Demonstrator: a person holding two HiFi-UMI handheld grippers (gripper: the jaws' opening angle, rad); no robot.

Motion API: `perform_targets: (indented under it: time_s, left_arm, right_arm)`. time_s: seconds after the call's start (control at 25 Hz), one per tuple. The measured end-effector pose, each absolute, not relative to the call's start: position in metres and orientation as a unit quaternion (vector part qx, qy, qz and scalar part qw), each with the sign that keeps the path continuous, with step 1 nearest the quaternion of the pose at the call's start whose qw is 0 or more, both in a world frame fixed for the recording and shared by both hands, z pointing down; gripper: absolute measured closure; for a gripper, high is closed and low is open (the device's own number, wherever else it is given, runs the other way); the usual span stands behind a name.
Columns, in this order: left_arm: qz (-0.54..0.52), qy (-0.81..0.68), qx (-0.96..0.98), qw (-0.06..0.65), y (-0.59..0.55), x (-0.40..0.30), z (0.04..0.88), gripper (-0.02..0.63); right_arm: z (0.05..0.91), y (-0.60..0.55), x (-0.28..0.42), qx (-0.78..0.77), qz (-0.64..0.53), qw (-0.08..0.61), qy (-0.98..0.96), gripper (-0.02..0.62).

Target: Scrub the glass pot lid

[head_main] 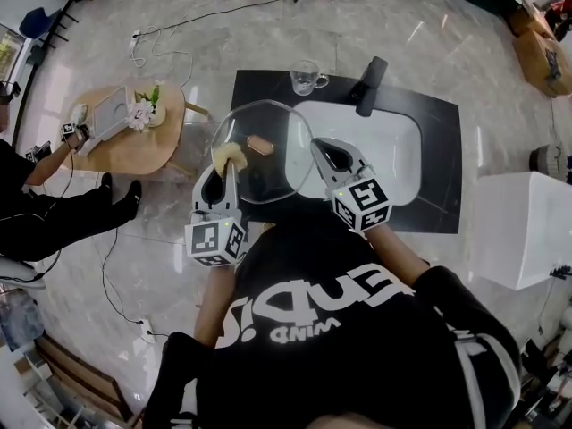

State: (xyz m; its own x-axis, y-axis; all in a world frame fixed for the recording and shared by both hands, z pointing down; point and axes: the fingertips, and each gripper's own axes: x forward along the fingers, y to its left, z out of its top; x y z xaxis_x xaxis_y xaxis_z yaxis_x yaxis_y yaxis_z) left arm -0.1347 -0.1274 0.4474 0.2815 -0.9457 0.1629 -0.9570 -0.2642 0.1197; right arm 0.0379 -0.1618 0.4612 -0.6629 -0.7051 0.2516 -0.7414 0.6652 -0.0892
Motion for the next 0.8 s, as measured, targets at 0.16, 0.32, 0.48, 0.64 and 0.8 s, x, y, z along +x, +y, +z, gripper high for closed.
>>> perform_targets:
  time_s: [0.16, 0.32, 0.48, 0.64, 0.8]
  left_arm:
    - [0.025, -0.611, 0.785, 0.098, -0.125, -0.143, 0.447, 0.552]
    - [0.027, -0.618, 0.780, 0.096, -0.123, -0.147, 0.445, 0.552]
    - [0.028, -0.620, 0.777, 0.103, -0.120, -0.151, 0.446, 0.552]
    - [0.028, -0.622, 0.775, 0.109, -0.117, -0.152, 0.448, 0.552]
    - [0.032, -0.621, 0.775, 0.112, -0.116, -0.152, 0.450, 0.552]
  right_arm:
    - [0.461, -0.163, 0.038, 0.402, 0.089, 0.097, -0.906, 0.581]
    - [0.459, -0.164, 0.038, 0.405, 0.084, 0.096, -0.905, 0.581]
    - [0.456, -0.163, 0.037, 0.408, 0.081, 0.097, -0.904, 0.581]
    - [0.455, -0.162, 0.042, 0.411, 0.082, 0.098, -0.902, 0.581]
    - [0.454, -0.163, 0.047, 0.417, 0.085, 0.097, -0.900, 0.581]
